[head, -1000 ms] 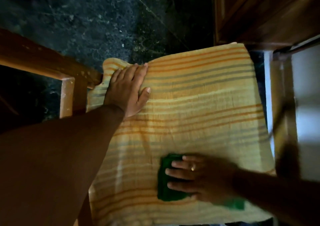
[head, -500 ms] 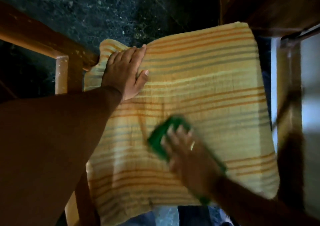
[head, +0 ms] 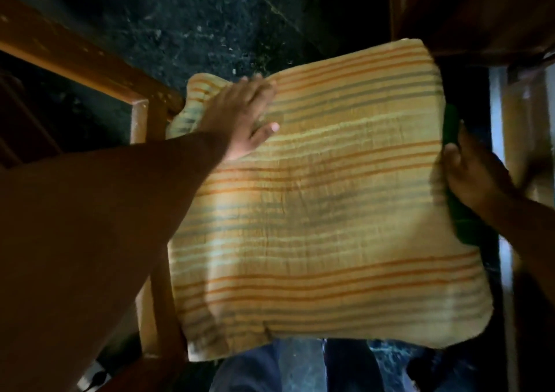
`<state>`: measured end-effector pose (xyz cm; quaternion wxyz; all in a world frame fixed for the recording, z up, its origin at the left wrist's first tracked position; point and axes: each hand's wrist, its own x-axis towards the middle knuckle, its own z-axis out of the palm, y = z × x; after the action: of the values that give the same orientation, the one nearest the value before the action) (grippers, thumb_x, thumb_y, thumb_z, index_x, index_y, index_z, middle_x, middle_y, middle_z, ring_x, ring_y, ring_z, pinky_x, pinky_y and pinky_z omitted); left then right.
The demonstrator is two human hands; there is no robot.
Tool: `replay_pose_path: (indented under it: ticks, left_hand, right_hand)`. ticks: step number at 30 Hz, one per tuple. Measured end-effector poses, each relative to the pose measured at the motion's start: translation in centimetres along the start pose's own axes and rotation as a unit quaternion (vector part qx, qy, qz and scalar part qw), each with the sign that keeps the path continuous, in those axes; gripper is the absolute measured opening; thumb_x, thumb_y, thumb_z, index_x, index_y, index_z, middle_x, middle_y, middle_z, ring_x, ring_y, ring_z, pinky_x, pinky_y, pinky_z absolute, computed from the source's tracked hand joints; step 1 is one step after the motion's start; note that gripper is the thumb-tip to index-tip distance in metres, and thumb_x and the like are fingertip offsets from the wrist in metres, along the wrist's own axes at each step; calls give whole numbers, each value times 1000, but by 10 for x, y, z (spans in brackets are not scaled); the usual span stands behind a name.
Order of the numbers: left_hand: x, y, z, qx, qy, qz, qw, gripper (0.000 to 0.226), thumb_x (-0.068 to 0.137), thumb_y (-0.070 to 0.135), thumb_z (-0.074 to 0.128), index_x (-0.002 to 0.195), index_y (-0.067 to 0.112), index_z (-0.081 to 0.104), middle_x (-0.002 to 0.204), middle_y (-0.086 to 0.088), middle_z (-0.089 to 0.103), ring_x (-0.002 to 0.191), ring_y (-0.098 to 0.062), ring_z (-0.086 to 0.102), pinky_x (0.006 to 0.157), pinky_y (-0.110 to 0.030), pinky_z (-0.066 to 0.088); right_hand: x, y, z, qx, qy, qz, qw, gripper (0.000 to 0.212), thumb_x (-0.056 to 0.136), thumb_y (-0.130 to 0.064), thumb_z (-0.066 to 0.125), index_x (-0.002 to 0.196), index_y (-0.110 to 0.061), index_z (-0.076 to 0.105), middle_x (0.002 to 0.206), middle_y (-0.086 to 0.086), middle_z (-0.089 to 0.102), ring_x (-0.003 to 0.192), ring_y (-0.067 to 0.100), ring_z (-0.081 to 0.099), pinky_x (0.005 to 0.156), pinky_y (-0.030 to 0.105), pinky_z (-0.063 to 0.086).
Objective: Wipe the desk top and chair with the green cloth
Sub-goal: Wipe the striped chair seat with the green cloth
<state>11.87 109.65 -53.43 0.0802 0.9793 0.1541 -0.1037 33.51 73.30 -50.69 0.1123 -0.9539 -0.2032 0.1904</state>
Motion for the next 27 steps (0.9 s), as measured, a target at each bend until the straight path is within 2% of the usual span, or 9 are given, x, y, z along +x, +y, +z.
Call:
replay_pose_path:
  ticks: [2, 5, 8, 10, 13, 16, 22, 25, 27]
  left_hand:
    - [7, -10, -3, -3, -32, 24, 999, 81, 94, 73, 17, 160, 27, 6, 166, -19, 20, 150, -40, 24, 121, -52, 19]
    - [10, -17, 0, -18, -37, 3, 999, 81, 93, 72, 19, 160, 29, 7, 163, -22, 25, 145, -42, 33, 117, -52, 30]
    - [8, -13, 6, -14, -12, 8, 1000, 78, 95, 67, 21, 160, 27, 10, 159, -23, 33, 141, -42, 39, 112, -52, 36]
    - [9, -15, 8, -24, -9, 13, 1000, 78, 95, 67, 21, 160, 26, 10, 158, -23, 35, 140, -42, 40, 112, -53, 37]
    - [10, -19, 8, -34, -2, 17, 999, 77, 96, 64, 23, 161, 24, 12, 158, -22, 35, 139, -41, 41, 111, -52, 37]
    - [11, -19, 7, -64, -12, 38, 997, 76, 97, 60, 25, 161, 22, 13, 159, -21, 35, 139, -40, 43, 110, -50, 39]
    - [18, -29, 10, -117, -52, 47, 991, 75, 97, 60, 27, 161, 24, 10, 164, -15, 29, 145, -34, 38, 112, -44, 38]
    - [19, -30, 10, -152, -49, 41, 986, 72, 99, 60, 29, 161, 28, 10, 163, -11, 31, 144, -31, 39, 112, -40, 39]
    - [17, -30, 10, -160, -60, 32, 985, 72, 98, 62, 29, 161, 32, 8, 164, -9, 30, 145, -29, 38, 113, -36, 35]
  right_hand:
    - [-6, -5, 9, 66, 14, 30, 997, 55, 104, -47, 29, 155, -30, 20, 142, 27, 47, 122, 48, 49, 99, 51, 39]
    - [-16, -6, 15, 119, 12, 50, 992, 62, 99, -59, 34, 154, -38, 14, 147, 20, 46, 128, 43, 47, 105, 52, 37]
    - [-19, -11, 13, 107, 62, 25, 992, 60, 100, -48, 34, 154, -25, 25, 133, 31, 54, 118, 47, 53, 101, 51, 42]
    - [-29, -22, 12, 96, 87, -3, 992, 58, 101, -40, 32, 153, -16, 29, 140, 31, 50, 126, 46, 49, 106, 51, 40]
    - [-60, -71, 29, 75, 30, -107, 991, 62, 97, -39, 28, 152, -11, 31, 153, 24, 36, 141, 42, 32, 113, 53, 27]
    - [-89, -139, 70, -15, -30, -275, 961, 58, 94, -28, 32, 142, 1, 45, 148, 25, 44, 136, 46, 40, 111, 54, 26]
    - [-128, -257, 141, -62, -90, -372, 922, 59, 97, -29, 28, 150, -3, 31, 157, 17, 33, 147, 33, 25, 119, 46, 16]
    - [-154, -270, 156, -75, -128, -453, 879, 57, 94, -28, 40, 147, -5, 39, 155, 15, 39, 144, 33, 32, 118, 45, 20]
    - [-170, -245, 155, -90, -143, -540, 825, 52, 94, -29, 48, 142, -9, 49, 150, 12, 46, 140, 31, 40, 115, 45, 29]
